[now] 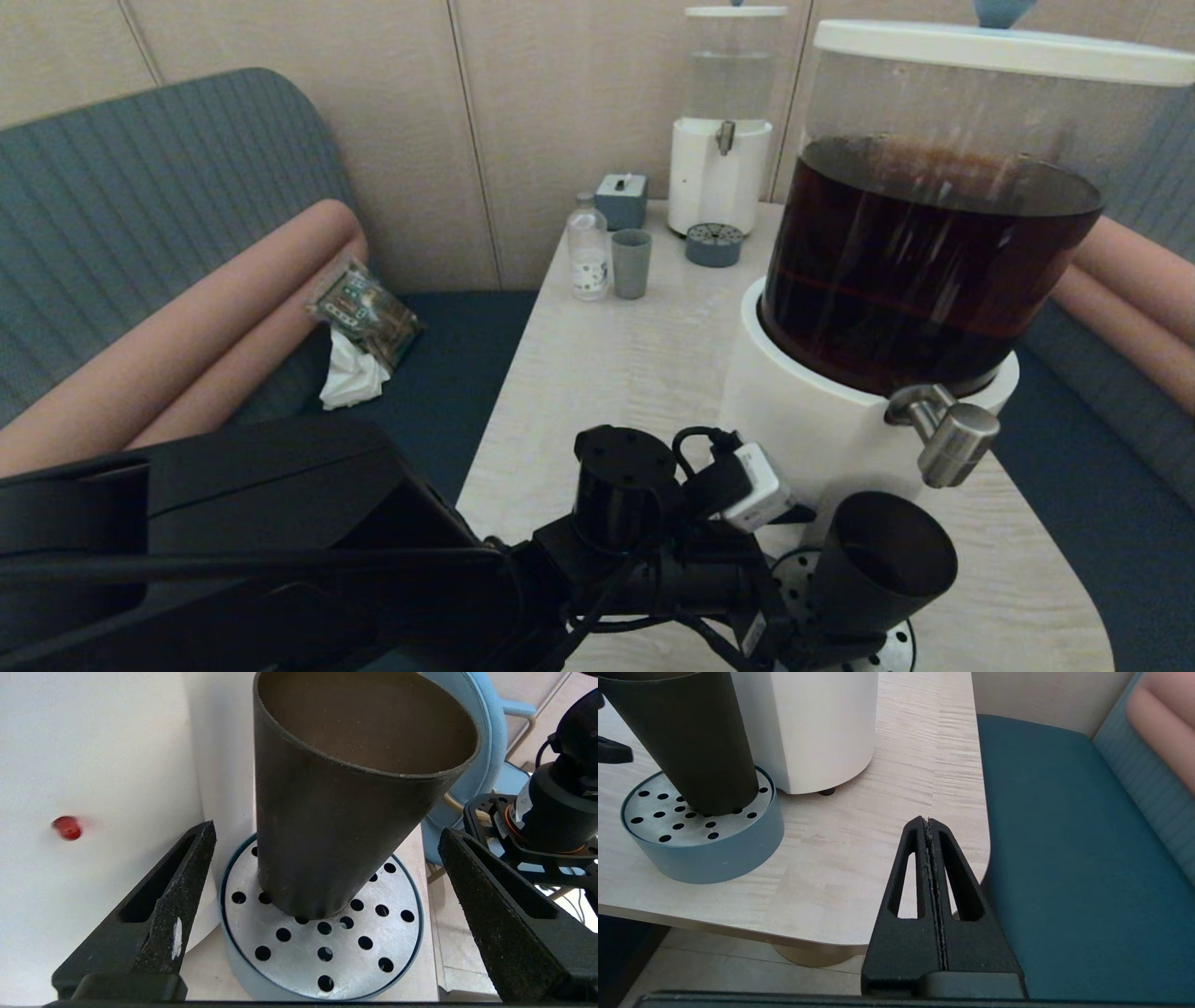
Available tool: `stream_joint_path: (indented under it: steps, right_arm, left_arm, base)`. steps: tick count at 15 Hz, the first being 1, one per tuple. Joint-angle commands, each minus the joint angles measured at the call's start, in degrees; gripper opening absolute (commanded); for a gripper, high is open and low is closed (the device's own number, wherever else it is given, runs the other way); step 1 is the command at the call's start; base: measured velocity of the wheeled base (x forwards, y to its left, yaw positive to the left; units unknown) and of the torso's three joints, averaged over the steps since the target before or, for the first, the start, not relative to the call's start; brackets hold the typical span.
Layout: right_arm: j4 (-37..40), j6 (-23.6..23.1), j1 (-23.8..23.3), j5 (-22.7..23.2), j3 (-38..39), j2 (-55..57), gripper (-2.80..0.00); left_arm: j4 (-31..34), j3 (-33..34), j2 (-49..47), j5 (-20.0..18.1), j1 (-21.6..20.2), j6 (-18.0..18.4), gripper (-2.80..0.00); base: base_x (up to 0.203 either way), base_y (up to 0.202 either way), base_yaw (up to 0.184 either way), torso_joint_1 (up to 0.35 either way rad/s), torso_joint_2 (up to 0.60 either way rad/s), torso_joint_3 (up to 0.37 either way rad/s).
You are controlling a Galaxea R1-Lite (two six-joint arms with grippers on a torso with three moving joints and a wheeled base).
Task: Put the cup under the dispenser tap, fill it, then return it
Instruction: Place the cup next to the water dispenser
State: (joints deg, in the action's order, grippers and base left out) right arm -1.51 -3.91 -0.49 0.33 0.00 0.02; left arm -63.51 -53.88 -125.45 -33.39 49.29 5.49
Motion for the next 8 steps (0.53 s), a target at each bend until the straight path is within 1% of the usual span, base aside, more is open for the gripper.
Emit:
stream_joint_path:
  steps: [1, 8]
  right_arm:
    - [0.0, 0.0, 0.0, 0.0, 0.5, 0.0, -2.80]
    - [-0.1, 0.0, 0.0, 0.0, 0.5, 0.0, -2.80]
  left_arm:
    - [-0.5, -1.0, -0.5, 0.1, -0.1, 0.0, 0.00]
    - [-0.4, -3.3, -2.4, 1.5, 0.1, -0.1, 0.00]
  base:
    - [0.000, 0.000, 0.000, 0.000, 0.00, 0.000]
    - [0.000, 0.000, 0.000, 0.000, 0.00, 0.000]
